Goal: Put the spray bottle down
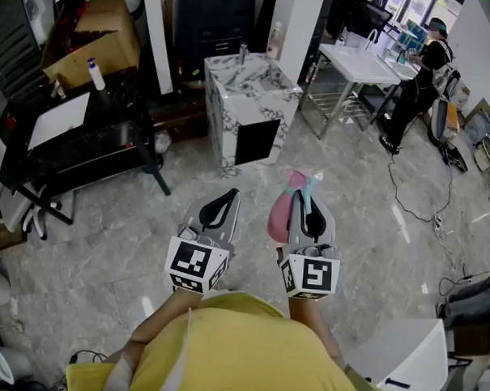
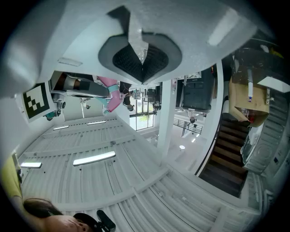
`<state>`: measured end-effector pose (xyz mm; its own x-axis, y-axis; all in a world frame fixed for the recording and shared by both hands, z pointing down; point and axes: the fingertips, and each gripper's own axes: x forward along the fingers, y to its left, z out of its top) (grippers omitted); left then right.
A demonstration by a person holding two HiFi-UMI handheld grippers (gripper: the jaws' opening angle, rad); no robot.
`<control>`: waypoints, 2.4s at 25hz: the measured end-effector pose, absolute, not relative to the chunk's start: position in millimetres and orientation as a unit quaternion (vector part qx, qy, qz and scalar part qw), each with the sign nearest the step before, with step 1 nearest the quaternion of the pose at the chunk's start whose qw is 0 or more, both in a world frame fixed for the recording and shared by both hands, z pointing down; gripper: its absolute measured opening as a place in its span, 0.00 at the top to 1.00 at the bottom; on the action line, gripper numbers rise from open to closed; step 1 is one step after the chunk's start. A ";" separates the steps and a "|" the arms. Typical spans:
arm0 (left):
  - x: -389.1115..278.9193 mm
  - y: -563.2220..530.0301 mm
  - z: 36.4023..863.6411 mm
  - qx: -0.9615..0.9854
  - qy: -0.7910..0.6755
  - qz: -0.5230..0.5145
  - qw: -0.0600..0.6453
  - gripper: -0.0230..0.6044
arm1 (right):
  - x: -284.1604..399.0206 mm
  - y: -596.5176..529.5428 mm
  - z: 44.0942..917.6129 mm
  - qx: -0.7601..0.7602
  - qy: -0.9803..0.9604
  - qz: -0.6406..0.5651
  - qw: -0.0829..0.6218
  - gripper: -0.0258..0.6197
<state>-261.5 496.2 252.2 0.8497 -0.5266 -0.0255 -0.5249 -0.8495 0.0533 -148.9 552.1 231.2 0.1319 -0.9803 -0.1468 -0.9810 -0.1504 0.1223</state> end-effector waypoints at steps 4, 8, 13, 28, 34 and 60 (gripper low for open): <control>-253.4 504.2 254.9 0.961 -0.277 -0.018 0.023 0.96 | -141.5 559.6 233.8 -0.749 0.656 0.094 0.005 0.91; -244.4 507.9 260.1 0.961 -0.274 -0.013 0.024 0.96 | -132.8 561.2 236.0 -0.746 0.659 0.089 0.017 0.90; -240.3 495.6 269.1 0.960 -0.280 -0.007 0.027 0.96 | -125.2 547.6 243.0 -0.744 0.663 0.087 0.016 0.90; -171.7 315.0 274.4 0.963 -0.265 -0.028 0.023 0.96 | -64.7 377.0 247.8 -0.750 0.652 0.110 0.007 0.90; -126.4 212.8 264.0 0.969 -0.243 -0.031 0.008 0.96 | -27.6 276.9 248.4 -0.764 0.639 0.091 -0.002 0.90; -17.8 21.2 299.5 0.977 -0.208 -0.010 0.040 0.96 | 85.6 70.0 268.7 -0.771 0.631 0.086 -0.007 0.90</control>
